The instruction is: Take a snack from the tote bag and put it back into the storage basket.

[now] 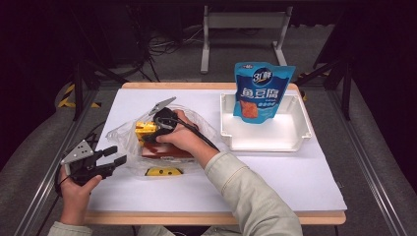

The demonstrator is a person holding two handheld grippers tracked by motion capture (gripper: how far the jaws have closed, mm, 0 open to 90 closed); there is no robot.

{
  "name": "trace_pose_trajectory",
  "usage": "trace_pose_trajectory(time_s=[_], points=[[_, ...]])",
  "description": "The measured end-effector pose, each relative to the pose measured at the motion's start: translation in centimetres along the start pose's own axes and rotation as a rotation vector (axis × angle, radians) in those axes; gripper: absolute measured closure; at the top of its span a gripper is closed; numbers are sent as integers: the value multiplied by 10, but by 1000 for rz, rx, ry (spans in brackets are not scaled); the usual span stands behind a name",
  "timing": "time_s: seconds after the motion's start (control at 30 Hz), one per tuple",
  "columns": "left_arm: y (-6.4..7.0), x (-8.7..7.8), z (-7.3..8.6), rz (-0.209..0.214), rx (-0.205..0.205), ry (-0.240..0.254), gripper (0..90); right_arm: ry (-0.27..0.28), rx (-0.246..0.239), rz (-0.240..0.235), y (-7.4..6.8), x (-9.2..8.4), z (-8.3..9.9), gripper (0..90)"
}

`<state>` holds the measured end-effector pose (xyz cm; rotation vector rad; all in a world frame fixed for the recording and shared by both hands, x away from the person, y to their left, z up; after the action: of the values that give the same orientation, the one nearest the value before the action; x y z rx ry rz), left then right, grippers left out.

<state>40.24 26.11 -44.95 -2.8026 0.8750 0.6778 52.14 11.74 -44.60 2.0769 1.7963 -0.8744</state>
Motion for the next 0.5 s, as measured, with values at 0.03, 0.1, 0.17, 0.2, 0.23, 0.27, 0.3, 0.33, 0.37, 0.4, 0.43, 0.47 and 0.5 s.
trace_pose_trajectory(time_s=[0.03,0.1,0.17,0.2,0.23,0.27,0.3,0.33,0.37,0.4,0.43,0.47,0.5], points=[[0,0,0,0,0,-1,440,-2,1,-1,0,1,0,260],[1,0,0,1,-6,0,440,-4,0,-1,0,1,0,259],[0,0,0,0,0,0,440,-12,-1,-2,0,3,1,258],[0,0,0,1,1,0,440,-20,-2,3,0,3,1,258],[0,0,0,1,1,-1,440,-25,-1,3,0,3,2,258],[1,0,0,2,-2,-1,440,-28,-2,4,0,4,2,259],[1,0,0,3,-2,-2,440,-31,-3,6,1,4,2,259],[0,0,0,2,2,-1,440,-35,-3,9,1,4,2,267],[0,0,0,1,1,-1,439,-35,-12,12,1,4,2,278],[0,0,0,0,1,0,439,-38,-15,15,1,4,2,293],[0,0,0,1,-4,0,439,-40,-20,15,0,4,2,309],[0,0,0,0,-3,-2,439,-42,-26,15,0,4,2,327],[0,0,0,-2,-1,-1,439,-47,-33,14,0,4,2,351]])
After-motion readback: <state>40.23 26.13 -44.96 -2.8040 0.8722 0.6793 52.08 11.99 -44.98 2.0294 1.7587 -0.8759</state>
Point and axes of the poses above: each handheld gripper's, and its own axes: x roughly forward along the jaws, z roughly out of its underside, y roughly to its right, the point moved 8 cm from there along x, roughly forward along the jaws, and after that the axes turned 10 degrees about -z, right-handed, at the moved point
